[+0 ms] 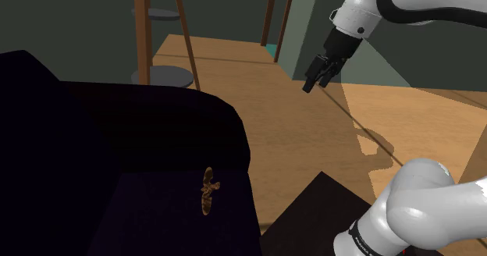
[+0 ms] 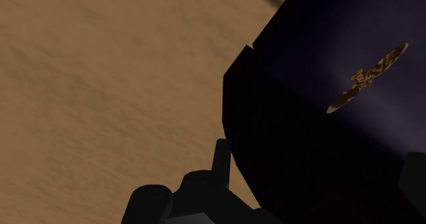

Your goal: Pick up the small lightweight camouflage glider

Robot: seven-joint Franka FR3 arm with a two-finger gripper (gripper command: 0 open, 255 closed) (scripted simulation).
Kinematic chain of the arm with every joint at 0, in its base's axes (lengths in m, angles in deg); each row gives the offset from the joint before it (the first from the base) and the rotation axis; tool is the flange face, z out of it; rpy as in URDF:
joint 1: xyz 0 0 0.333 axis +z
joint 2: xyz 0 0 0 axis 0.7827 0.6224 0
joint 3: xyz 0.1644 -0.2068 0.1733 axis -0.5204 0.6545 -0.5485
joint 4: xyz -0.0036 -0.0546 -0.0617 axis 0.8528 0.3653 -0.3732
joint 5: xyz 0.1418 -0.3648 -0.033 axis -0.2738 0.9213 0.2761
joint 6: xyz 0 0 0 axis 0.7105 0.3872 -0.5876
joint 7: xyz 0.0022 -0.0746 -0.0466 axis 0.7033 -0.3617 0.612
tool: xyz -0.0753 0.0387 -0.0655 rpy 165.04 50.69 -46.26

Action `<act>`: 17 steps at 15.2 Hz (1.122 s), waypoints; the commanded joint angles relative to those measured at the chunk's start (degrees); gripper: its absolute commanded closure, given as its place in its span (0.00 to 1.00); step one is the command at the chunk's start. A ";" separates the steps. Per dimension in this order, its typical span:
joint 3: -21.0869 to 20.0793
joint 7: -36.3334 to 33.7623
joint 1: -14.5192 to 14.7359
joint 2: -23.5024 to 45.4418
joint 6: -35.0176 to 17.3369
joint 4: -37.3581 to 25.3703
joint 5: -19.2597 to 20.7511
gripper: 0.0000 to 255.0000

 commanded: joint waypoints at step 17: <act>-9.27 -8.46 4.23 19.93 -26.05 9.61 -5.38 0.00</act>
